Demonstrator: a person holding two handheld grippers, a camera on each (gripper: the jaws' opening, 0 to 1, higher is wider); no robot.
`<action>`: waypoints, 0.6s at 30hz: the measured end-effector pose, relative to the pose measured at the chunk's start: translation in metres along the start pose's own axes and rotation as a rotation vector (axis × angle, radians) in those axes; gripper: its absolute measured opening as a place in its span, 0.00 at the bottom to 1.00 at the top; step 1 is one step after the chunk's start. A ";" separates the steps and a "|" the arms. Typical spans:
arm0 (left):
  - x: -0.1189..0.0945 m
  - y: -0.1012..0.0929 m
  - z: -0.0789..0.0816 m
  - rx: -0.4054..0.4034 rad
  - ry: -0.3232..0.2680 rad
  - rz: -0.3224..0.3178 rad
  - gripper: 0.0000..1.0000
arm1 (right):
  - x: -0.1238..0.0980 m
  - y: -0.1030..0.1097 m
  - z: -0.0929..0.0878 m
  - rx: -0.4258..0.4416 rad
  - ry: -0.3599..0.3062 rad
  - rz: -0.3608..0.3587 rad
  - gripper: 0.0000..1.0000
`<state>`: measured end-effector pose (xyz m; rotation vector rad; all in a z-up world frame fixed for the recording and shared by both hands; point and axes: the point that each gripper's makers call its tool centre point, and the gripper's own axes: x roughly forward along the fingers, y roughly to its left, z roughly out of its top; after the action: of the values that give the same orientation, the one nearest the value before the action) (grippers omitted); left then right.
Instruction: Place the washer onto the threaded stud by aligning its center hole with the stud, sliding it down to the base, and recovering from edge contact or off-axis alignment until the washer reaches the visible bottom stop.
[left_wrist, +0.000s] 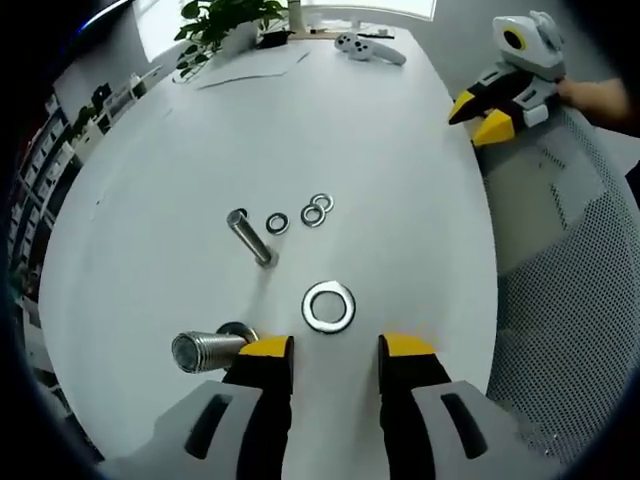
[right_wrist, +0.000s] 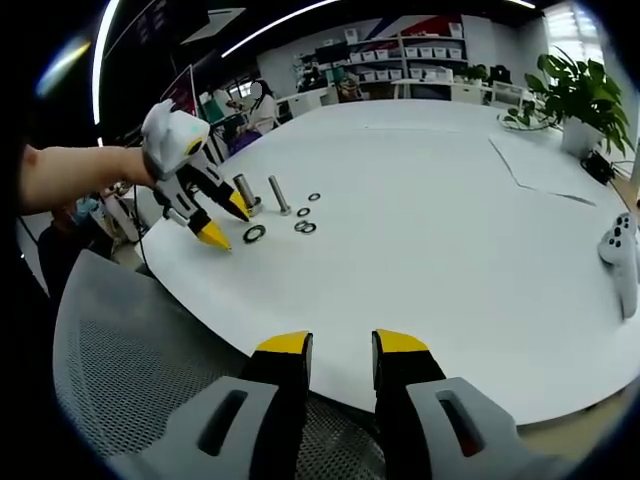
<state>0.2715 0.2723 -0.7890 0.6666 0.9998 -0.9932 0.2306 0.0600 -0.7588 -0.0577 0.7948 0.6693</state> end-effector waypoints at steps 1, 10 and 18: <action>0.000 0.000 0.000 -0.004 0.002 0.005 0.27 | 0.000 0.000 0.000 0.000 0.001 0.000 0.26; 0.002 -0.001 -0.003 -0.039 0.016 0.000 0.32 | 0.000 0.000 -0.001 0.004 0.003 0.001 0.26; 0.006 0.000 -0.003 -0.048 0.022 -0.002 0.34 | 0.000 0.000 0.000 0.002 0.002 0.002 0.26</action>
<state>0.2715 0.2725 -0.7953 0.6380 1.0402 -0.9625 0.2305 0.0602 -0.7593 -0.0560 0.7970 0.6700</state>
